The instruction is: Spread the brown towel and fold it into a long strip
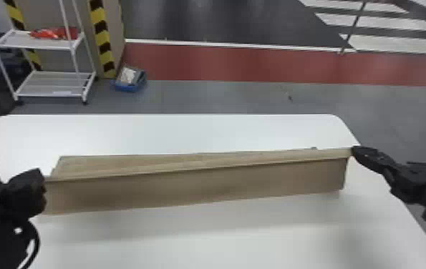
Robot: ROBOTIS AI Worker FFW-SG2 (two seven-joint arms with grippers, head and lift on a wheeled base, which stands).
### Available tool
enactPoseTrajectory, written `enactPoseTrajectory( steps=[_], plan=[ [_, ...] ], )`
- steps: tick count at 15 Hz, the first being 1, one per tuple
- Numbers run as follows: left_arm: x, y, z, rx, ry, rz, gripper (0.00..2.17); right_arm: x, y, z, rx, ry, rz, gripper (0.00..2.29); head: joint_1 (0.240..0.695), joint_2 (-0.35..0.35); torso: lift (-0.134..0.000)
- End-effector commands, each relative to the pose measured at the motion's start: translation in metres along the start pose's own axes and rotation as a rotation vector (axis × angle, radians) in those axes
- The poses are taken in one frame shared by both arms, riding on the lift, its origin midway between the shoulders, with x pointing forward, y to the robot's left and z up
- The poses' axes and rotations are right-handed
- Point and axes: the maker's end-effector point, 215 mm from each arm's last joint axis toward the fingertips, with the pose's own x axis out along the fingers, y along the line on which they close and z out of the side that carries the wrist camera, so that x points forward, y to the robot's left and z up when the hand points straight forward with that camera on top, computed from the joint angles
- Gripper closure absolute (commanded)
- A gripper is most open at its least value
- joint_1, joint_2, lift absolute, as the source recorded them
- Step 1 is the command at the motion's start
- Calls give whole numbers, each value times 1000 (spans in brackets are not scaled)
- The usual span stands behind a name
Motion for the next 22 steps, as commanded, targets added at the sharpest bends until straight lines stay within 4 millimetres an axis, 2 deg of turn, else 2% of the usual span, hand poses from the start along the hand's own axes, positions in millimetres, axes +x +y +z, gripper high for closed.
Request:
enactPoseTrajectory(
  steps=[1, 3, 5, 9, 10, 12, 14, 15, 16, 17, 19, 21, 22],
  plan=[
    [23, -7, -2, -3, 27, -5, 1312, 26, -8, -3, 1, 31, -1, 1480, 695, -103, -117],
    [36, -13, -4, 4, 39, -6, 1308, 49, 1, -8, -2, 62, 30, 1480, 695, -99, -117],
    [59, -26, -4, 8, 61, -15, 1308, 79, -1, -12, -18, 94, 25, 1480, 695, -89, -117],
    [84, -36, 5, -5, 20, -24, 1308, 103, 5, -28, -61, 123, 13, 1480, 695, -71, -117],
    [90, -36, 7, 0, 23, -17, 1308, 112, 5, -28, -81, 117, 15, 1480, 695, -68, -117],
    [91, -35, 11, -5, 8, -14, 1308, 115, 4, -26, -89, 112, 5, 1477, 695, -61, -117],
    [96, -38, 11, -2, 14, -25, 785, 122, 5, -21, -112, 100, -4, 1413, 695, -53, -117],
    [100, -40, 7, 3, 25, -29, 475, 126, 6, -21, -124, 98, -11, 947, 695, -52, -117],
    [104, -40, 2, 26, 32, -20, 137, 127, 3, -19, -133, 91, -28, 360, 695, -52, -117],
    [106, -41, 0, 51, 23, -14, 53, 128, 2, -18, -129, 89, -33, -2, 695, -51, -117],
    [106, -44, 25, 39, -98, -19, 56, 126, -5, -12, -139, 64, -58, 6, 695, -52, -117],
    [99, -37, 57, 17, -241, -19, 63, 119, -14, -13, -128, 57, -74, 56, 695, -53, -117],
    [99, -32, 66, 21, -280, -9, 63, 115, -18, -14, -126, 53, -81, 60, 695, -54, -117]
  ],
)
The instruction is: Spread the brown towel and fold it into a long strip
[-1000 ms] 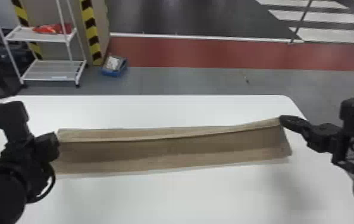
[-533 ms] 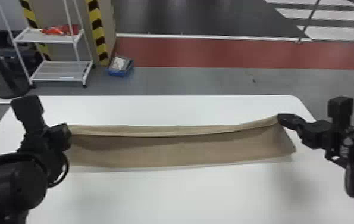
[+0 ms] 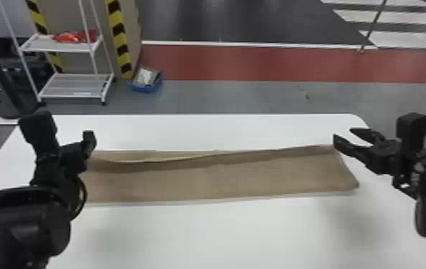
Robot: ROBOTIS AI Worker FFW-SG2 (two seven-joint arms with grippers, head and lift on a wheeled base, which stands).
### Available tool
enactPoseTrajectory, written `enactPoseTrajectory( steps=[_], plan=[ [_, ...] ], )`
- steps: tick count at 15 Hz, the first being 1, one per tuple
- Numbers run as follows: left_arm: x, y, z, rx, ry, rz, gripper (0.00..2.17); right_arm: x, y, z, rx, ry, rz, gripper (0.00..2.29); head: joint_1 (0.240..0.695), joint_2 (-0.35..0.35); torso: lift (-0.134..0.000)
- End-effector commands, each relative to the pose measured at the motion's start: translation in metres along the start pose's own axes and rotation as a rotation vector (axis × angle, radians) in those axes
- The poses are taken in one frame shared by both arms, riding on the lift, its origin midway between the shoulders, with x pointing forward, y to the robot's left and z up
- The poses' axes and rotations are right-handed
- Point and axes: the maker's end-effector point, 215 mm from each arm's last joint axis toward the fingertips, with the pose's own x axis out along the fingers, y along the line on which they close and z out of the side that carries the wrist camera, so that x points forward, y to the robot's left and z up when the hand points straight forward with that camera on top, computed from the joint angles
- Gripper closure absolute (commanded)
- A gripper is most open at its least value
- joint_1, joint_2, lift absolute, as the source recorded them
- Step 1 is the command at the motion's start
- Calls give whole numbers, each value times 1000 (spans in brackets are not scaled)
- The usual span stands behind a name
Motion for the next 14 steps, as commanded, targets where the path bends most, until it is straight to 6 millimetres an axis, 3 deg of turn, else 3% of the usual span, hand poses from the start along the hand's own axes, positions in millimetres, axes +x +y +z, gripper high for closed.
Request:
enactPoseTrajectory(
  steps=[1, 4, 7, 10, 14],
  plan=[
    [1, 14, 19, 27, -95, 27, 63, -9, -11, -4, 11, -11, -18, 60, 695, -52, -117],
    [-5, 22, 25, 16, -165, -8, 63, -19, -12, -13, 27, -20, -22, 60, 695, -50, -117],
    [-5, 34, 18, -10, -157, -63, 63, -29, -14, -18, 52, -24, -28, 60, 695, -52, -117],
    [-3, 44, -4, -29, -91, -94, 66, -32, -12, -30, 68, 4, -22, 87, 695, -51, -117],
    [-6, 30, -29, -11, -9, -210, 66, -24, 8, -43, 81, 56, 11, 171, 695, -47, -117]
  ],
)
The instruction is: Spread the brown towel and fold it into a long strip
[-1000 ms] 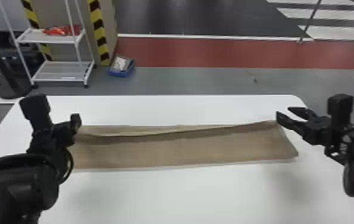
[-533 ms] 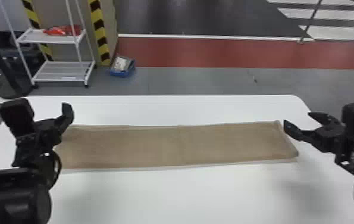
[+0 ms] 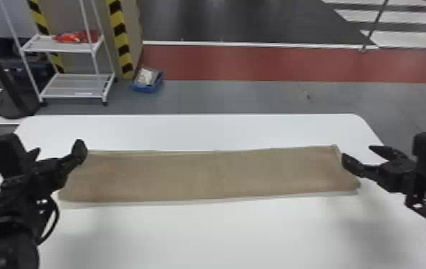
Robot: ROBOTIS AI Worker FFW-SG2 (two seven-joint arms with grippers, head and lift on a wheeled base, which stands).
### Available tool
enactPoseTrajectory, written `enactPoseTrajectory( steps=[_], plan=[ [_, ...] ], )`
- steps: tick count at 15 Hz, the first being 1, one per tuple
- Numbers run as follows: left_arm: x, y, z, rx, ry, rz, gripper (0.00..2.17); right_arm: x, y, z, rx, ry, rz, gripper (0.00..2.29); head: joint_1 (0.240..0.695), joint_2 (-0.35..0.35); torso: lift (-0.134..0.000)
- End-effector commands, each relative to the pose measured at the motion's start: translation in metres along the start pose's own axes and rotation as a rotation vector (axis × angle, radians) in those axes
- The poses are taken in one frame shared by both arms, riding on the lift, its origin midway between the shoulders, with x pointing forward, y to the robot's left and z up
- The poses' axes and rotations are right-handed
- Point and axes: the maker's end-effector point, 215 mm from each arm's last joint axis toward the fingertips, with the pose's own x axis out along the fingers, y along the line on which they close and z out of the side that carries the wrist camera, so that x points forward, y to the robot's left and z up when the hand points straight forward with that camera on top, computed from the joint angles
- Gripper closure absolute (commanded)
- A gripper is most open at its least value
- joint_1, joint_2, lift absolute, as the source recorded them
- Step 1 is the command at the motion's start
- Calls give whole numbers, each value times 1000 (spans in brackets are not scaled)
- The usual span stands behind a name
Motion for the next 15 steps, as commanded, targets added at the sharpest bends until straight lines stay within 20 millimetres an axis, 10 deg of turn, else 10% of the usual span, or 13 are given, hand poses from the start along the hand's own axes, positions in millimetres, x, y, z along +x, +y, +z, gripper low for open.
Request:
enactPoseTrajectory(
  steps=[1, 9, 12, 15],
  plan=[
    [0, 2, -14, 12, 52, -24, 70, 4, 11, -7, 5, 18, 16, 191, 695, -47, -117],
    [15, -26, -41, 107, 137, -107, 340, -4, 9, -15, 13, 22, 13, 191, 695, -59, -117],
    [16, -29, -48, 121, 158, -105, 1345, -7, 4, -17, 11, 22, 5, 191, 695, -70, -117],
    [13, -29, -54, 120, 190, -103, 1406, -10, -1, -17, 18, 19, -3, 191, 695, -81, -117]
  ],
)
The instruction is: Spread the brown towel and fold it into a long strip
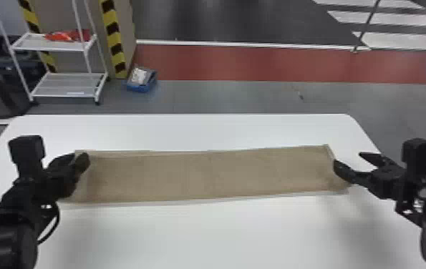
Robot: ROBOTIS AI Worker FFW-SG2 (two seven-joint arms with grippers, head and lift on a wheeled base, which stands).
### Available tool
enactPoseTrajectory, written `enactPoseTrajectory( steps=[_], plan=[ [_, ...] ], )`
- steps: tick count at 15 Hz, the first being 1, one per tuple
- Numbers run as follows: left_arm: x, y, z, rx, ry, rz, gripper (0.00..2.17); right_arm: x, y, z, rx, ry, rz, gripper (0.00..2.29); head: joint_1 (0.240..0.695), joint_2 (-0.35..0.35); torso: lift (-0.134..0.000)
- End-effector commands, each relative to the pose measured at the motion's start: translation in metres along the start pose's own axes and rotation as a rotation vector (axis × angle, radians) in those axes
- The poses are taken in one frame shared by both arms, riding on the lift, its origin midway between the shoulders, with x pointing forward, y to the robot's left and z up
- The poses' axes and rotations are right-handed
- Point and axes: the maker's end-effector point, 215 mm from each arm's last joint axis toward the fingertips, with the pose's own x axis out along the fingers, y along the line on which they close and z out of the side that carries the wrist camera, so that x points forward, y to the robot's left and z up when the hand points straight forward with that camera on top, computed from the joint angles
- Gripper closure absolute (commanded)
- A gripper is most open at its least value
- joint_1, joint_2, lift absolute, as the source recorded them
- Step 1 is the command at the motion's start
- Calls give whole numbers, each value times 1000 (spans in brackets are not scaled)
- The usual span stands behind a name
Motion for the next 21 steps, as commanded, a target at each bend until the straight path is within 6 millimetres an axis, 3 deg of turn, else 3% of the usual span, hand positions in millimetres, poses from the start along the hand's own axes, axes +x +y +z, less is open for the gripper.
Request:
enactPoseTrajectory(
  steps=[1, 3, 5, 6, 7, 8, 11, 12, 13, 16, 18, 19, 21],
  plan=[
    [-2, -1, 0, -6, 10, -5, 1301, -1, -2, 0, 2, -1, -4, 191, 695, -82, -117],
    [-2, -2, -4, -8, 27, -7, 1308, -4, -3, -1, 1, -3, -7, 191, 695, -85, -117],
    [-2, -1, -6, -7, 33, 0, 1544, -6, -3, -1, 3, -7, -7, 191, 695, -88, -116],
    [-3, -2, 0, -6, 21, 0, 1565, -7, -4, -1, 5, -7, -10, 191, 695, -88, -116],
    [-7, -1, 7, -5, 4, 1, 1568, -8, -4, -1, 5, -9, -9, 191, 695, -89, -116],
    [-12, -3, 22, -1, -37, 5, 1663, -8, -4, -2, 6, -8, -11, 191, 695, -89, -116],
    [-25, -1, 68, 2, -165, 41, 1663, -9, -5, -4, 6, -7, -13, 191, 695, -88, -116],
    [-23, -2, 73, -1, -170, 40, 1663, -11, -5, -7, 7, -2, -13, 191, 695, -87, -116],
    [-16, -9, 74, 10, -162, 30, 1659, -11, -5, -8, 4, -1, -12, 191, 695, -87, -116],
    [2, -9, 25, 56, -55, 44, 1659, -7, 6, -7, -9, 0, 10, 191, 695, -93, -116],
    [16, -10, 17, 59, -38, 54, 1659, -6, 6, -5, -7, 1, 10, 191, 695, -89, -116],
    [17, -7, 17, 63, -43, 67, 1663, -6, 6, -2, -11, 0, 10, 191, 695, -87, -116],
    [-4, 9, 48, 38, -191, 101, 1663, -8, 1, 3, -14, -4, 4, 191, 695, -83, -116]
  ],
)
